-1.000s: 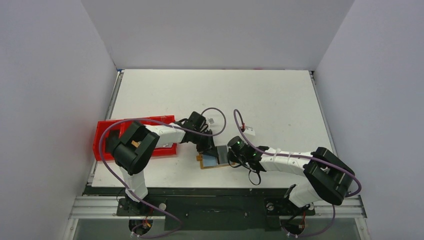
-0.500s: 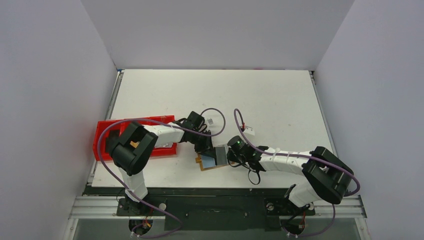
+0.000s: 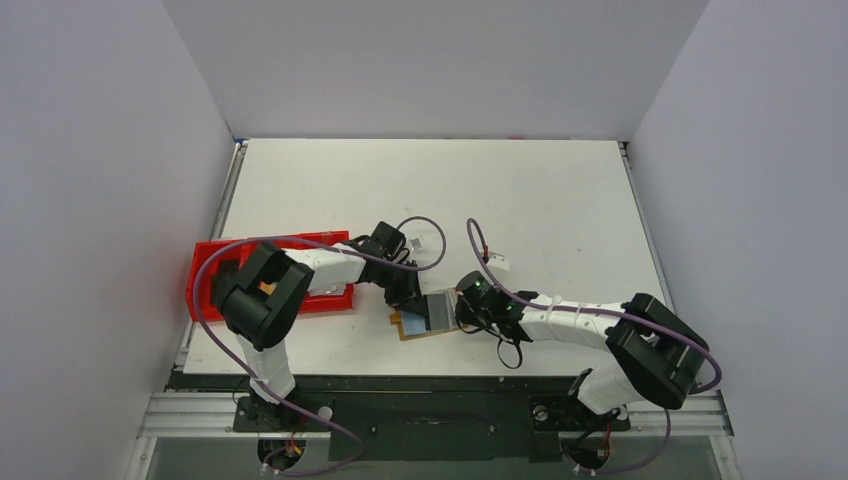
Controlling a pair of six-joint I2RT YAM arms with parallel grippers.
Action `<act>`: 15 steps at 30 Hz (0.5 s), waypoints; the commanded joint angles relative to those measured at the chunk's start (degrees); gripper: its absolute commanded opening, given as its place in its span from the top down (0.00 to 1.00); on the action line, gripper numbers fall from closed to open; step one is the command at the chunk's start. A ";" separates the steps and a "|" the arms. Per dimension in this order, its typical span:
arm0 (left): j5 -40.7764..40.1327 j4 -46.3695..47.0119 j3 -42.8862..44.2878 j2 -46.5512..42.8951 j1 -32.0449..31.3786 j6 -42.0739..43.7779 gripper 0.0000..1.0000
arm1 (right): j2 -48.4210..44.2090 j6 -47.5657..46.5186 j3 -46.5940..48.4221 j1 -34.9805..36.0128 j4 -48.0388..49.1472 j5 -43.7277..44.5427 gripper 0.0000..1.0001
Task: Take the credit cards out of the card holder
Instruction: Remove the credit card from the card holder.
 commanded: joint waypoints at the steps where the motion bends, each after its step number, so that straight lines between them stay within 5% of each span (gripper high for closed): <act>1: -4.31 -2.45 -0.48 -0.41 0.84 2.55 1.00 | -1.09 -2.40 -0.75 0.26 -7.22 -1.37 0.84; 15: -4.08 -2.76 -0.43 0.12 0.86 2.32 1.00 | -2.13 -5.68 5.31 1.71 -9.28 -0.71 0.61</act>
